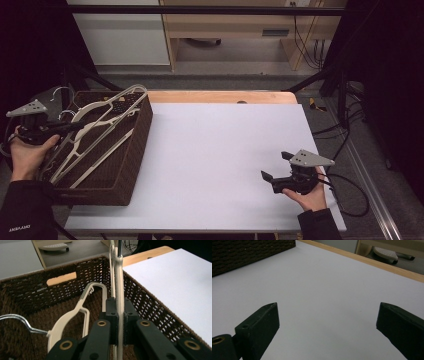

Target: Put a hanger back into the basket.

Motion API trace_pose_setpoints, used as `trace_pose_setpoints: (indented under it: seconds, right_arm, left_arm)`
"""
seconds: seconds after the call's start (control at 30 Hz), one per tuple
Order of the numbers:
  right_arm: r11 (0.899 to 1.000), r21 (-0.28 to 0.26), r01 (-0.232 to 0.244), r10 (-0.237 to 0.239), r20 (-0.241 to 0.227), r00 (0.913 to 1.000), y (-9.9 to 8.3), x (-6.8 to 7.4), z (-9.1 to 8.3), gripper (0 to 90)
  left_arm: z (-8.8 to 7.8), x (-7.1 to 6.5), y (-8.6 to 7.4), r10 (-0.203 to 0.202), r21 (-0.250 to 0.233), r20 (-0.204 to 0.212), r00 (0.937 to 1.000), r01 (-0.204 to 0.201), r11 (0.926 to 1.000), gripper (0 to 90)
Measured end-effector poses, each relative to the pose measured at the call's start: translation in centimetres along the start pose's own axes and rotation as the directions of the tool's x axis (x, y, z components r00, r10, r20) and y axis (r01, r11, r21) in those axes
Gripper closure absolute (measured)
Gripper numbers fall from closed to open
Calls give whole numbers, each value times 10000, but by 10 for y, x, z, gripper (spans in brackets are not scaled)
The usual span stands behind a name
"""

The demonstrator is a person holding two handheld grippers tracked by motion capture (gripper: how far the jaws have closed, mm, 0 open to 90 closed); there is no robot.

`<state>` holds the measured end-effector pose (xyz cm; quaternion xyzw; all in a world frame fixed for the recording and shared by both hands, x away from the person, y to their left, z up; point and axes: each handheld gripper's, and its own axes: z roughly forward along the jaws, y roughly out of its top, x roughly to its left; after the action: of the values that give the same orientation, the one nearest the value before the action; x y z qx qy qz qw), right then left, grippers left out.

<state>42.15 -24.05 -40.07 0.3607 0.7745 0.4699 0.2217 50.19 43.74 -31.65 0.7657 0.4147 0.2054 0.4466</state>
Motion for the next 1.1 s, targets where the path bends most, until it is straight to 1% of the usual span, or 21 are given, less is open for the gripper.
trace_pose_setpoints:
  seconds: [0.13, 0.17, 0.2, 0.3, 0.37, 0.43, 0.47, 0.5, 0.53, 0.6, 0.7, 0.73, 0.77, 0.8, 0.83, 0.87, 0.9, 0.97, 1.0, 1.03, 1.1]
  right_arm:
    - [10000, 17, 21, -21, -29, 10000, 0, 0, 0, 49]
    - [10000, 26, 20, -20, -32, 10000, 0, 0, 0, 49]
    - [10000, 21, 16, -16, -31, 10000, 0, 0, 0, 48]
    - [10000, 28, 8, -8, -24, 10000, 0, 0, 0, 47]
    - [10000, 33, 9, -9, -27, 10000, 0, 0, 0, 47]
    - [10000, 9, -6, 6, -72, 10000, 0, 0, 0, 47]
    - [10000, 21, 4, -4, -54, 10000, 0, 0, -1, 46]
    - [10000, 12, -38, 38, -33, 10000, 0, 0, -1, 47]
    - [10000, 5, -36, 36, -32, 10000, 0, 0, -1, 46]
    - [10000, 6, -39, 39, -40, 10000, 0, 0, -1, 46]
    - [10000, 18, -9, 9, -50, 10000, 0, 0, 0, 45]
    - [10000, 13, -15, 15, -50, 10000, 0, 0, 0, 44]
    - [10000, 6, -24, 24, -51, 10000, 0, 0, 0, 44]
    - [10000, 6, -24, 24, -51, 10000, 0, 0, 0, 44]
    - [10000, 13, -24, 24, -66, 10000, 0, 0, -1, 43]
    - [10000, -3, -39, 39, -41, 10000, 0, 0, -1, 43]
    - [10000, -13, -23, 23, -49, 10000, 0, 0, -1, 42]
    - [10000, -24, -40, 40, -44, 10000, 0, 0, -1, 42]
    - [10000, -24, -40, 40, -44, 10000, 0, 0, -1, 42]
    - [10000, -25, -43, 42, -51, 10000, 0, 0, -1, 41]
    - [10000, 12, -38, 38, -50, 10000, 0, 0, -1, 41]
  left_arm:
    - [-4, 6, -7, -135, 263, -146, 9998, 139, 9996, 858]
    - [-4, 6, -9, -191, 195, -112, 9998, 193, 9996, 857]
    - [-4, 7, -10, -184, 258, -50, 9998, 185, 9995, 857]
    - [2, 6, -14, -347, 537, 71, 9994, 343, 9980, 858]
    - [10, 6, -18, -409, 913, 9, 9992, 407, 9950, 857]
    - [18, 6, -23, -583, 1081, 117, 9982, 567, 9925, 857]
    - [18, 6, -23, -583, 1081, 117, 9982, 567, 9925, 857]
    - [27, 5, -29, -693, 1365, 128, 9975, 669, 9884, 856]
    - [30, 5, -32, -753, 1501, 139, 9971, 724, 9860, 856]
    - [34, 5, -35, -850, 1562, 125, 9963, 820, 9843, 853]
    - [44, 8, -45, -1305, 1794, 0, 9914, 1284, 9754, 839]
    - [45, 8, -46, -1512, 1620, -178, 9883, 1521, 9750, 836]
    - [44, 9, -47, -1565, 1621, -383, 9869, 1607, 9736, 832]
    - [44, 9, -47, -1565, 1621, -383, 9869, 1607, 9736, 818]
    - [41, 9, -48, -1531, 1825, -912, 9840, 1676, 9688, 771]
    - [38, 10, -48, -1527, 1830, -1186, 9811, 1728, 9678, 743]
    - [36, 10, -49, -1404, 1808, -1474, 9791, 1663, 9694, 720]
    - [30, 8, -51, -1577, 1647, -1779, 9713, 1874, 9684, 693]
    - [30, 8, -51, -1577, 1647, -1779, 9713, 1874, 9684, 656]
    - [26, 6, -53, -1608, 1453, -2031, 9659, 1921, 9705, 656]
    - [20, 2, -57, -1770, 1009, -2192, 9595, 2027, 9740, 603]
